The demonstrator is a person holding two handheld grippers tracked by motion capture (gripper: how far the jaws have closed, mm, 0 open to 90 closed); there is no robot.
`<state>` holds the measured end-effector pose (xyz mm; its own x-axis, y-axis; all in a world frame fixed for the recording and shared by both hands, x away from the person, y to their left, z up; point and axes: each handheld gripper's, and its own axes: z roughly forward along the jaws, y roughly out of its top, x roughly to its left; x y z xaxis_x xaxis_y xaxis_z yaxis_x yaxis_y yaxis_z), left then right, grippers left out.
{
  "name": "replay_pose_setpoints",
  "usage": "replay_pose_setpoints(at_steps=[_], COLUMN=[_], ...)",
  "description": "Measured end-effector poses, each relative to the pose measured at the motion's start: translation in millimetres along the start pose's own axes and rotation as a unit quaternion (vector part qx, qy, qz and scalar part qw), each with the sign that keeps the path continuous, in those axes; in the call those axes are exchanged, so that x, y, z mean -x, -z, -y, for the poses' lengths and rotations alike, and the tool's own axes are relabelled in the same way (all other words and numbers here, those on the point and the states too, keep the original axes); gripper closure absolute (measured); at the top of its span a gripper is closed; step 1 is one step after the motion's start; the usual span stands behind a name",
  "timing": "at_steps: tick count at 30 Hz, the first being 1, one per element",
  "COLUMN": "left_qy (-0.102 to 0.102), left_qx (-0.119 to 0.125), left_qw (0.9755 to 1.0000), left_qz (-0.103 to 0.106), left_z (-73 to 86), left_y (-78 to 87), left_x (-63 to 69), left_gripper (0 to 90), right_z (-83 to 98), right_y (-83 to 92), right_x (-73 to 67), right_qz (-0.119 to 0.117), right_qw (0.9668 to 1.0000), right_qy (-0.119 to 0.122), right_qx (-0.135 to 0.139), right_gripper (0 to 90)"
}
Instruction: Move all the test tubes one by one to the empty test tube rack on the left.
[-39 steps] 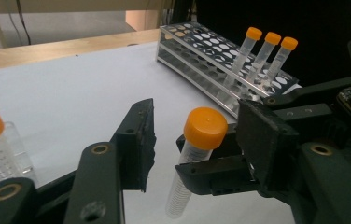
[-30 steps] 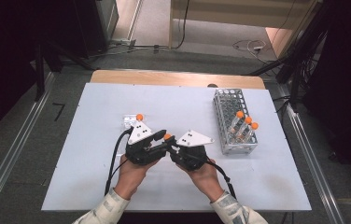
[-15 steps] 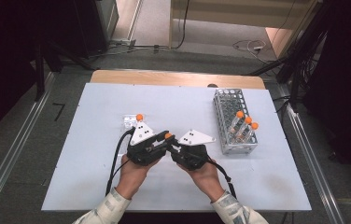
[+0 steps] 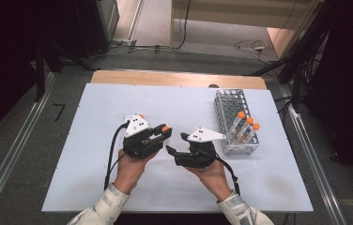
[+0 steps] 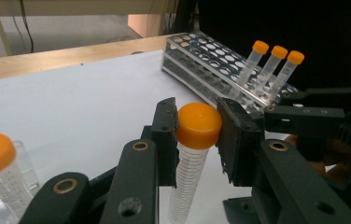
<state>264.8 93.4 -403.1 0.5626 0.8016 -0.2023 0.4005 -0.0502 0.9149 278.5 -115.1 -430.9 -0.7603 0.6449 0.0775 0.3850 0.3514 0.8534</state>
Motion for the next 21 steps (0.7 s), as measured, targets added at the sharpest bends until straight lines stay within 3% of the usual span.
replay_pose_setpoints(at_steps=[9, 21], left_qy=[0.012, 0.025], left_qx=[0.016, 0.037], left_qw=[0.9996, 0.9973], left_qz=[-0.021, -0.059], left_z=[-10.6, -19.0], left_y=[8.7, 23.9], left_x=[-16.1, -37.4], left_gripper=[69.4, 69.4], right_z=[1.7, 2.4], right_y=[6.0, 4.9], right_x=[7.1, 10.5], right_qz=[0.010, 0.014], right_qw=[0.9999, 0.9998], right_qy=[-0.009, -0.014], right_qx=[-0.002, -0.005], right_gripper=[26.3, 25.9])
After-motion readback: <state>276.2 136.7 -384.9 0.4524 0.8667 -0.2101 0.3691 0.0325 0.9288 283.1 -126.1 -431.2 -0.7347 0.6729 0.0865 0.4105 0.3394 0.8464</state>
